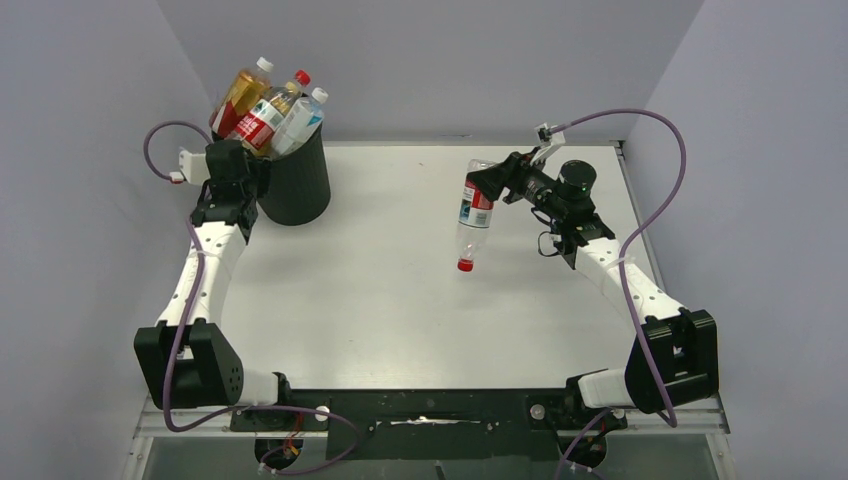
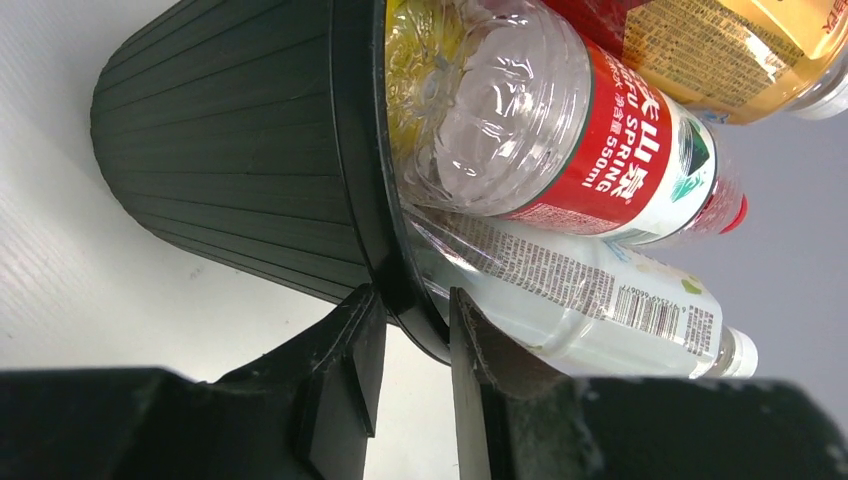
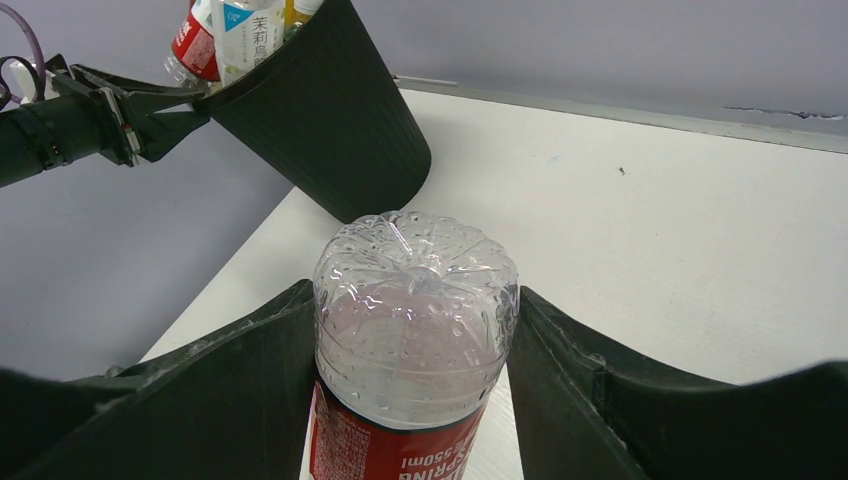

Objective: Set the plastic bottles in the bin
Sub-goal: Adjust the trash bin at the center of the board.

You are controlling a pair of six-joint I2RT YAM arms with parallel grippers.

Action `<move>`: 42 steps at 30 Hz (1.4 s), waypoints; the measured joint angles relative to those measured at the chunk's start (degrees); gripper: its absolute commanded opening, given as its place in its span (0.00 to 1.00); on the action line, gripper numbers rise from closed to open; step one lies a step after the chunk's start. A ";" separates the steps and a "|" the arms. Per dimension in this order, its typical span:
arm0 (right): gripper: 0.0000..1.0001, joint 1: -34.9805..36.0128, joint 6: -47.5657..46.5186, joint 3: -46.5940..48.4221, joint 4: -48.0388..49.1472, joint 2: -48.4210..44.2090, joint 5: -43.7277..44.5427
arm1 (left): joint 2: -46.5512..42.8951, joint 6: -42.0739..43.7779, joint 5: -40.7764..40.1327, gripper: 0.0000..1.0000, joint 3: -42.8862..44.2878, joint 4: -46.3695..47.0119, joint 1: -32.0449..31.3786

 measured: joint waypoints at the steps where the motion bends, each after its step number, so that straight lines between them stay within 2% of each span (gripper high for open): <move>1: 0.41 0.00 0.00 0.02 0.00 0.00 -0.04 | 0.00 0.02 0.22 0.24 -0.04 0.09 0.42; 8: 0.41 0.09 0.07 0.02 0.26 0.13 -0.24 | 0.00 0.48 2.16 0.10 -0.04 0.28 2.95; 42: 0.41 3.50 0.42 0.81 0.33 0.52 0.48 | -1.68 1.29 8.20 0.09 0.31 -3.34 5.16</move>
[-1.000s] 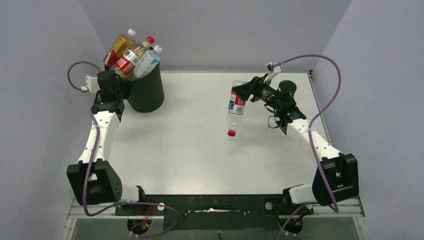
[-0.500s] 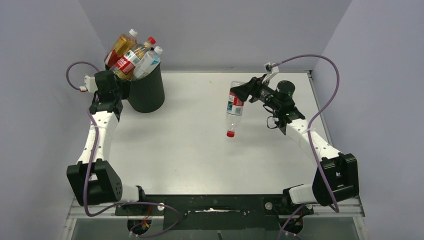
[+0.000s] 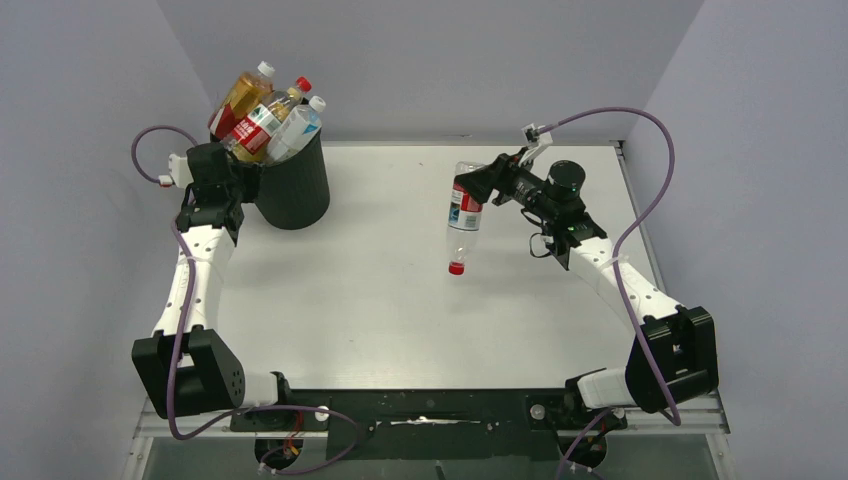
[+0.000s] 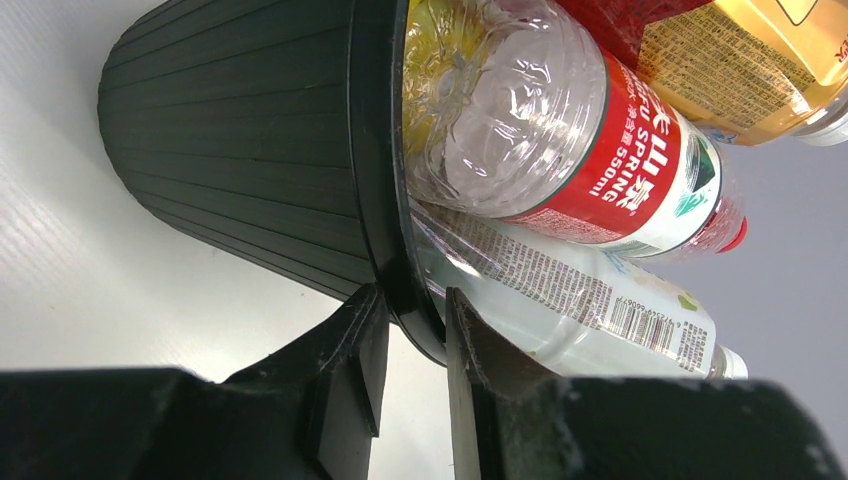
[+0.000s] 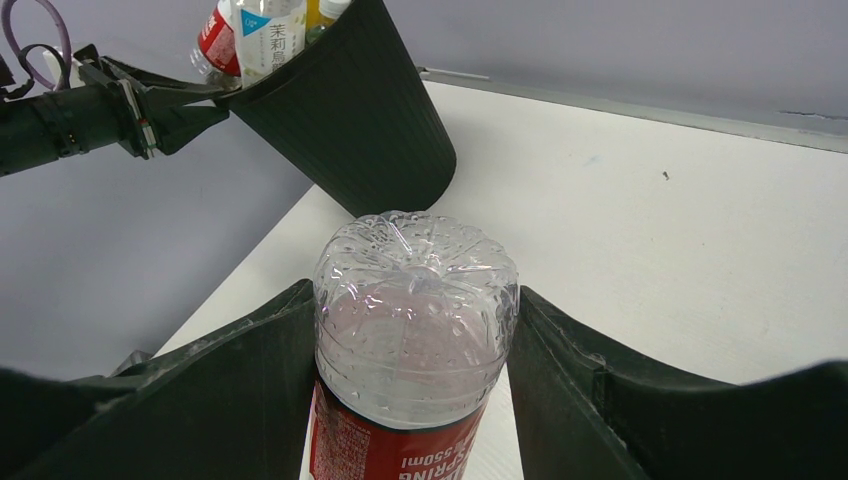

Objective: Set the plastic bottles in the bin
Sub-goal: Adjust the trash bin at the center of the board.

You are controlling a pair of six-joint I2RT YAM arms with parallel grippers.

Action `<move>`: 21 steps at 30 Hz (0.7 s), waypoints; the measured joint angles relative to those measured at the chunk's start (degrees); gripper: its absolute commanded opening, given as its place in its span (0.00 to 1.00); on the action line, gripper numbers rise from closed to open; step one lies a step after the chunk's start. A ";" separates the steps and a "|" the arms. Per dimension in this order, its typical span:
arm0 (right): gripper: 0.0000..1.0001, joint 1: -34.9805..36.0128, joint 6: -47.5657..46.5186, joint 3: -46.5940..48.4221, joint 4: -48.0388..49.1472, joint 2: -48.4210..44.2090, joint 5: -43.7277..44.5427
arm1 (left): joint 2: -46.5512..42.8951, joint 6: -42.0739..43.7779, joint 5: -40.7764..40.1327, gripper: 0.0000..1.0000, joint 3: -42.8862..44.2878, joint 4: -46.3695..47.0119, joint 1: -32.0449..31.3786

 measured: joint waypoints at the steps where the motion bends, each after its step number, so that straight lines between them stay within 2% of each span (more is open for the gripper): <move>1: 0.41 0.24 0.02 0.07 0.00 0.00 0.22 | -0.13 -0.02 0.11 0.10 0.00 -0.24 0.00; 21: 0.41 5.14 -0.85 2.08 -2.67 -1.11 4.11 | -5.33 -0.70 2.12 0.10 -1.40 -2.84 -2.75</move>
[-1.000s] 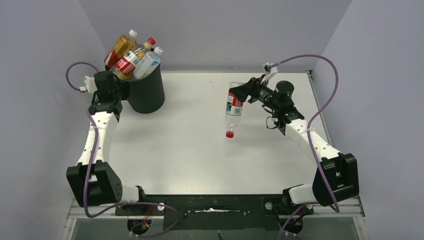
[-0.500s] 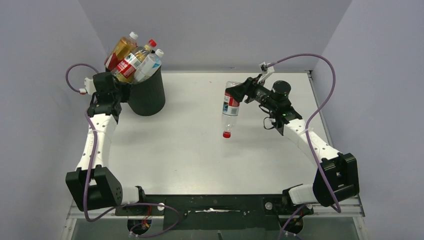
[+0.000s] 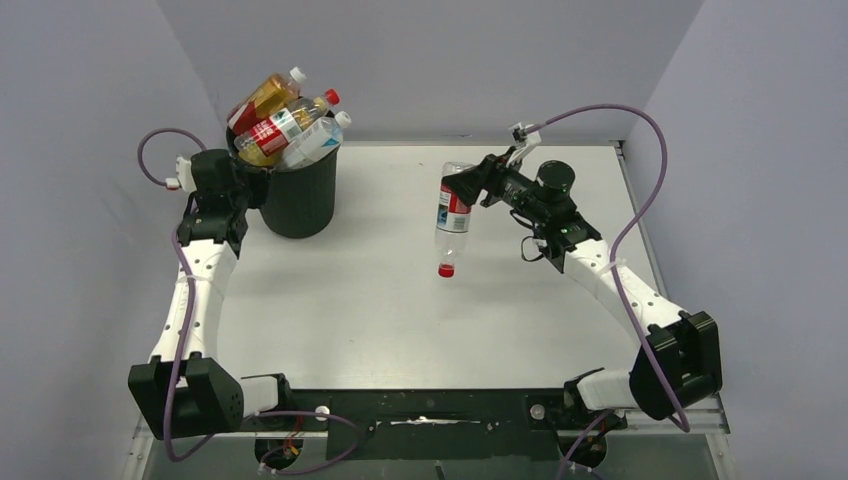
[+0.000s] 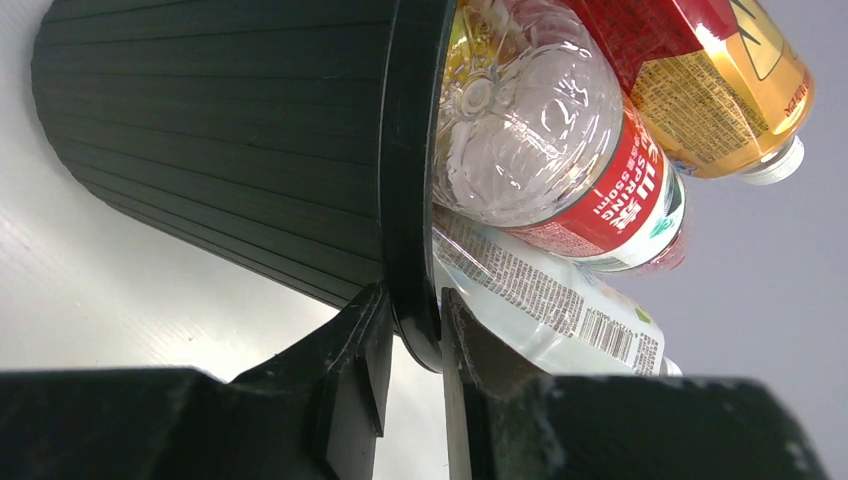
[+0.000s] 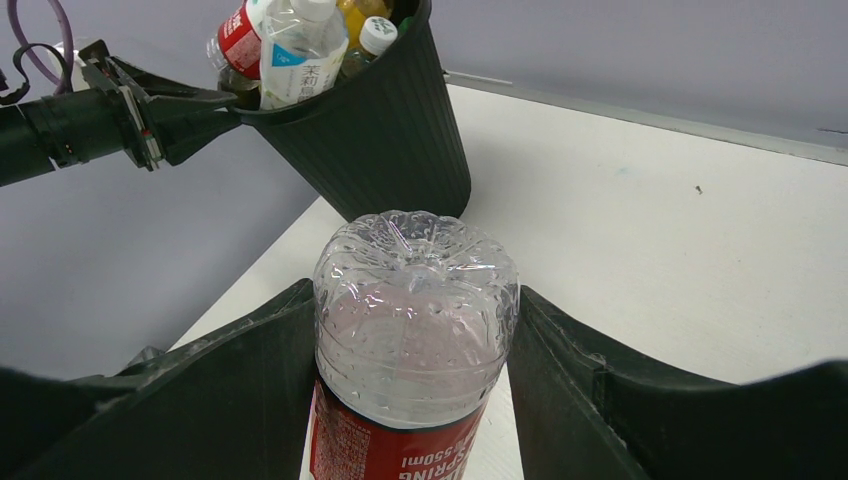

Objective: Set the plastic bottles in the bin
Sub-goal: Adjust the trash bin at the center of the board.

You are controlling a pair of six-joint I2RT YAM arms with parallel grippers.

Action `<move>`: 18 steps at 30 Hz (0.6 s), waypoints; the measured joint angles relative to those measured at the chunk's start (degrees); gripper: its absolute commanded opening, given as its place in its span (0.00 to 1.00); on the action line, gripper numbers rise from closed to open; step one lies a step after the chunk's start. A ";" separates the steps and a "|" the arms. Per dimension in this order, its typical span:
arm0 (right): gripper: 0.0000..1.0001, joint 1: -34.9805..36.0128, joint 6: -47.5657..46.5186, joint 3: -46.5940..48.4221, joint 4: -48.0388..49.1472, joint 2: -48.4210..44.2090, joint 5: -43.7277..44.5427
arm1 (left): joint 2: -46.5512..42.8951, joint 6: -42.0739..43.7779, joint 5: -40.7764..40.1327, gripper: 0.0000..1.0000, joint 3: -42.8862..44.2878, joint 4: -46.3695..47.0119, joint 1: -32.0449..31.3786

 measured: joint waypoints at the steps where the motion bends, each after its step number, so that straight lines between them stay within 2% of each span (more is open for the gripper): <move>1: 0.41 0.24 -0.09 0.09 -0.22 -0.22 0.26 | -0.39 -0.09 0.09 0.10 -0.35 -0.02 -0.20; 18: 0.42 4.42 -2.95 6.91 -6.12 -2.03 4.17 | -8.35 -2.99 1.62 0.11 -7.93 0.42 -1.22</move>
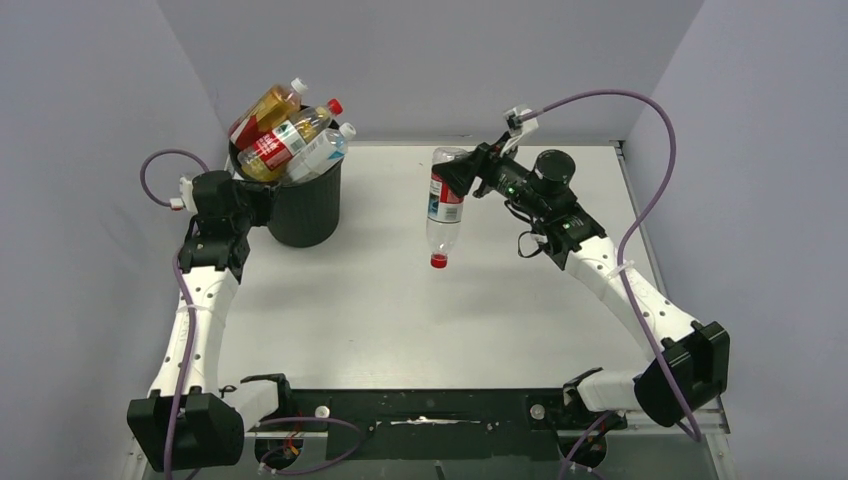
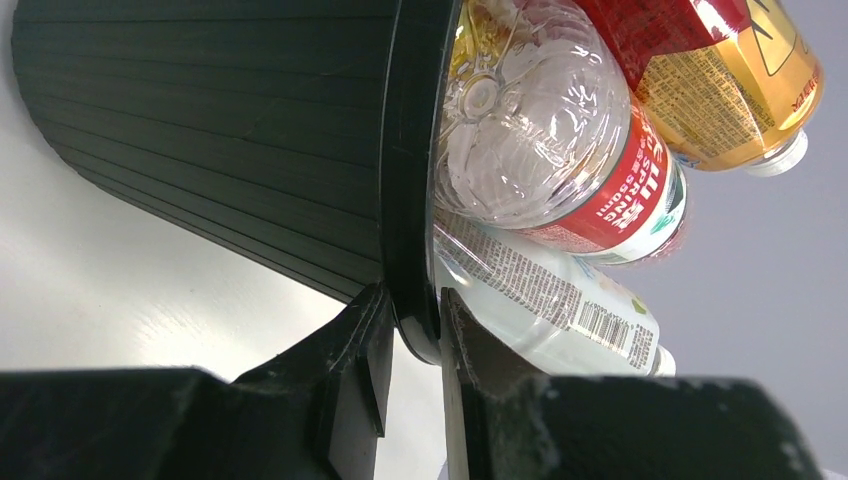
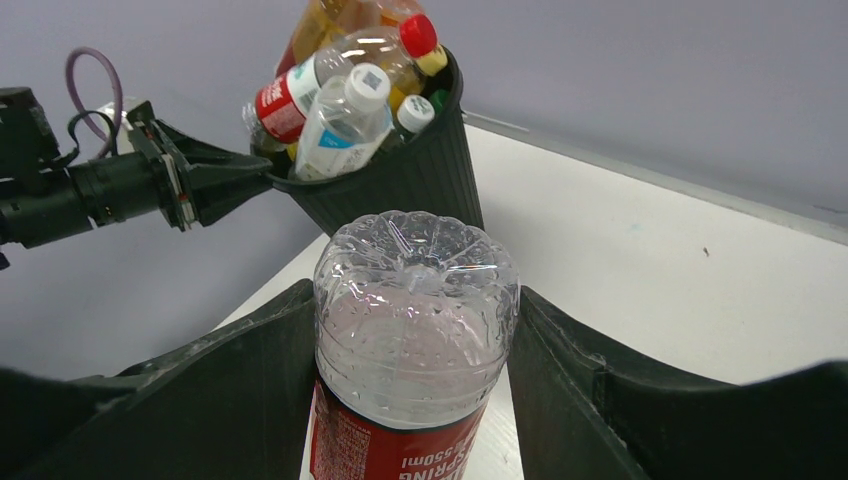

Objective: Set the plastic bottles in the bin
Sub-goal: Adjust the trash bin at the center of the board.

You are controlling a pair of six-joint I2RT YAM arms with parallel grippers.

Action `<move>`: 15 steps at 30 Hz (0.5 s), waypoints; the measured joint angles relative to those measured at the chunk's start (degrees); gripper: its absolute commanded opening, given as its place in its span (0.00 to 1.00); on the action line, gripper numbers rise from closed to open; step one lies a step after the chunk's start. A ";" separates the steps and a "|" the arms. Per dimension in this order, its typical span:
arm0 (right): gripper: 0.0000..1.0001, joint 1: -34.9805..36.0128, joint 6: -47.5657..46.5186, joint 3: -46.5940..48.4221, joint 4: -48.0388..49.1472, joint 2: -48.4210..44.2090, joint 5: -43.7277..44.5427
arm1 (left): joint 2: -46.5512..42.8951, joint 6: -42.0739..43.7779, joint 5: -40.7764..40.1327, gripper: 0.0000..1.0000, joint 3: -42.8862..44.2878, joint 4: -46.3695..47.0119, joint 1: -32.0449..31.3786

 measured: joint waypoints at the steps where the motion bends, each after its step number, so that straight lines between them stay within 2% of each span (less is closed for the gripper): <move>1: 0.42 0.48 -0.22 0.98 -0.33 0.02 0.17 | -0.42 -0.04 0.22 0.11 -0.28 -0.02 0.00; 15: 0.42 8.15 -3.10 12.61 -2.56 5.35 3.13 | -5.38 -1.42 4.31 0.16 -4.13 -0.44 0.02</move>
